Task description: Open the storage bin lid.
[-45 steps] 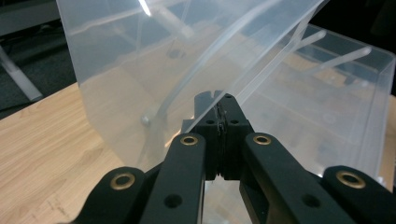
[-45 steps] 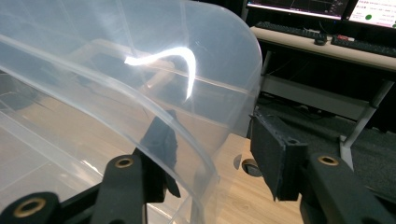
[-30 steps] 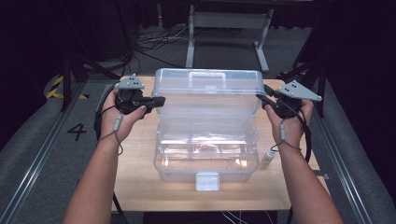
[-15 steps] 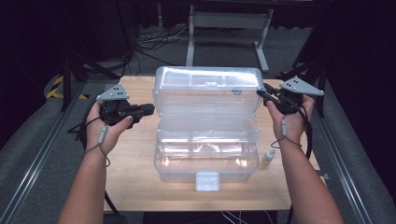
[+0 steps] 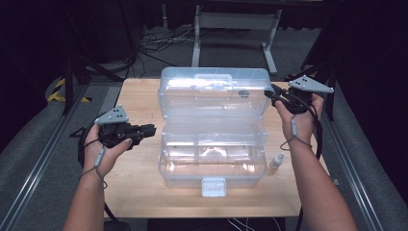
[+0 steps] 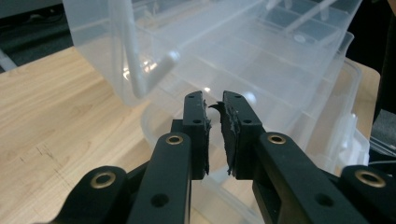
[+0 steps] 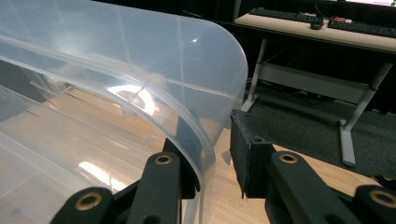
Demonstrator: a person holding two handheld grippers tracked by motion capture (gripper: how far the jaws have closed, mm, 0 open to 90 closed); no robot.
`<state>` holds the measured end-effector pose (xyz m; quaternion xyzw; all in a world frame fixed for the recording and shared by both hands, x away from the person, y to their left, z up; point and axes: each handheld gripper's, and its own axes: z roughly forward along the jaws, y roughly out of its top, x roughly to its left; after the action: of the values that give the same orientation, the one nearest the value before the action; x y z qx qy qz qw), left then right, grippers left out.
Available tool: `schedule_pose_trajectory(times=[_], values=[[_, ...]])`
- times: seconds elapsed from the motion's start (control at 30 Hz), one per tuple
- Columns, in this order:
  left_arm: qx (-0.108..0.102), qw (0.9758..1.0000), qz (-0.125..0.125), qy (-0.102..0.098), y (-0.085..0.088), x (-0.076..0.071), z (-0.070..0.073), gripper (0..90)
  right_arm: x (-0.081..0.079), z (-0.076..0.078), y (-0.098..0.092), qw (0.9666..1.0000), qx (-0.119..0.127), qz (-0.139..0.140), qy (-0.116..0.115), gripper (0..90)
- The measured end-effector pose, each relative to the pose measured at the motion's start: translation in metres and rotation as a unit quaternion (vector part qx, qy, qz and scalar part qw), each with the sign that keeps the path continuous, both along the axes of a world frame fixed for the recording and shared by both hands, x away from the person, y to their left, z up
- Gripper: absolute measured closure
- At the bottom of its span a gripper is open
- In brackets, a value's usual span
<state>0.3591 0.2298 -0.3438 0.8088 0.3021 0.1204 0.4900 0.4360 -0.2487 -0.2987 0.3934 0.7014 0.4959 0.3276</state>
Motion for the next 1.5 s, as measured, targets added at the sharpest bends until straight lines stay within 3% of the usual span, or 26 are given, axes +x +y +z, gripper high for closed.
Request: schedule_pose_trajectory(times=[0.33, 0.53, 0.63, 0.87, 0.93, 1.2, 1.5], values=[[0.013, 0.9994, -0.028, 0.013, -0.001, -0.014, -0.017, 81.3, 0.003, 0.0, -0.001, 1.0, 0.007, 0.003, 0.003, 73.4], [0.017, 0.9981, -0.057, 0.015, -0.004, -0.025, -0.026, 81.9, 0.005, 0.0, -0.001, 1.0, 0.006, 0.004, 0.006, 73.3], [0.019, 0.9973, -0.065, 0.026, -0.007, -0.03, -0.034, 82.2, 0.005, 0.0, -0.001, 1.0, 0.007, 0.003, 0.007, 73.4], [0.025, 0.9954, -0.084, 0.038, -0.01, -0.033, -0.044, 82.4, 0.006, 0.001, -0.001, 0.9999, 0.007, 0.003, 0.009, 73.3], [0.017, 0.9944, -0.093, 0.047, -0.012, -0.034, -0.048, 82.6, 0.006, 0.001, -0.001, 0.9999, 0.007, 0.004, 0.009, 73.3], [0.032, 0.9908, -0.114, 0.066, -0.023, -0.034, -0.059, 82.6, 0.008, 0.001, -0.001, 0.9999, 0.009, 0.004, 0.009, 73.2], [0.036, 0.99, -0.116, 0.071, -0.028, -0.033, -0.063, 82.7, 0.01, 0.001, -0.001, 0.9999, 0.009, 0.004, 0.011, 73.3]])
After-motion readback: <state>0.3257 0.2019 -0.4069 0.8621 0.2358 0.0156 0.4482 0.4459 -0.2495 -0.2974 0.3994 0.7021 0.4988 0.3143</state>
